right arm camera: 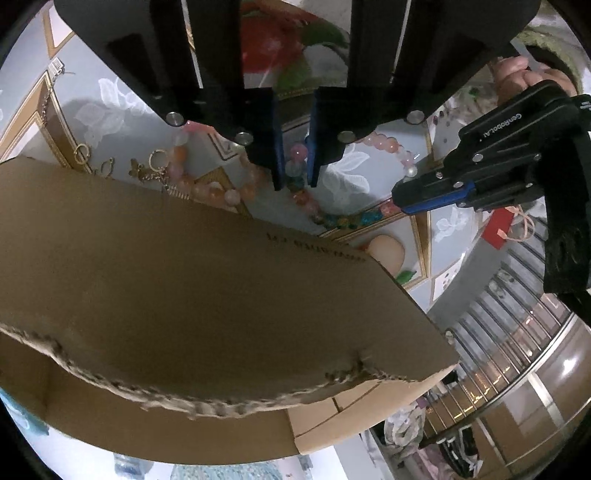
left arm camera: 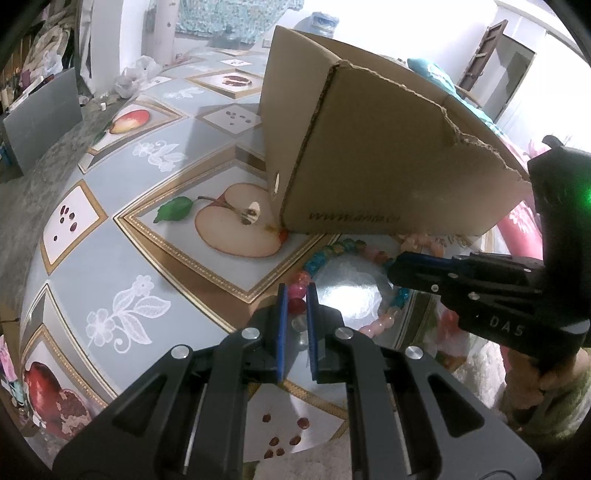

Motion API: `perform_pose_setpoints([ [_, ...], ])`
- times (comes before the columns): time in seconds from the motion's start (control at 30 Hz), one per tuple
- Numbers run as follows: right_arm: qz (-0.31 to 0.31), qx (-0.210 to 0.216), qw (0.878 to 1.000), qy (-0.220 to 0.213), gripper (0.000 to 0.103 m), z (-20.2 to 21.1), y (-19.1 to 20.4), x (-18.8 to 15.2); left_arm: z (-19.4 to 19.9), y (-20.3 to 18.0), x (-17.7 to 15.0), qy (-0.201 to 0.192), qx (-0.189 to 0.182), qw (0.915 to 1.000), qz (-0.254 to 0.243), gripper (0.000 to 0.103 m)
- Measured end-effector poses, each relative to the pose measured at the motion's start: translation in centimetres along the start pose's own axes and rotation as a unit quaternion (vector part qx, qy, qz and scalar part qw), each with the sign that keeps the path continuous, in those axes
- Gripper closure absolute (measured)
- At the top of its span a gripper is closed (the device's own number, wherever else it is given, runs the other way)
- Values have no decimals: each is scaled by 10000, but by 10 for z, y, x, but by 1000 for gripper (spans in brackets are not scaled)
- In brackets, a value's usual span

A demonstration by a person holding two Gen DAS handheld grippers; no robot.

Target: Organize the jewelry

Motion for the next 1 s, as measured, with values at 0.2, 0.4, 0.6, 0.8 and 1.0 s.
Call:
perform_pose_setpoints([
  [0.2,-26,133,9997,-182,93,14,2,2,6,-3,3,-66,-87,9999,51,94],
  [0.4,-53,272,9991,-308,93,29,5,-1,25,-11,6,-245,-69,9997,-5,94],
  [0.6,-73,353,9978,-552,93,51,8,-4,47,-25,7,-429,-130,9990,-88,94],
  [0.8,47,386,9943,-991,93,93,16,4,85,-47,23,-812,-282,9958,-322,94],
  [1.0,466,238,9861,-1578,93,143,25,41,126,-76,69,-1334,-509,9869,-756,94],
])
Point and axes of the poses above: each gripper's, at about its wrist camera, not at the fingertips, and z roughly against the way its jaws point, y to its left, x to its top, the point moved 6 cm from there along -z, roughly the way its jaws point, and after that the axes turned 4 degrees about y, right-handed, at the moved point
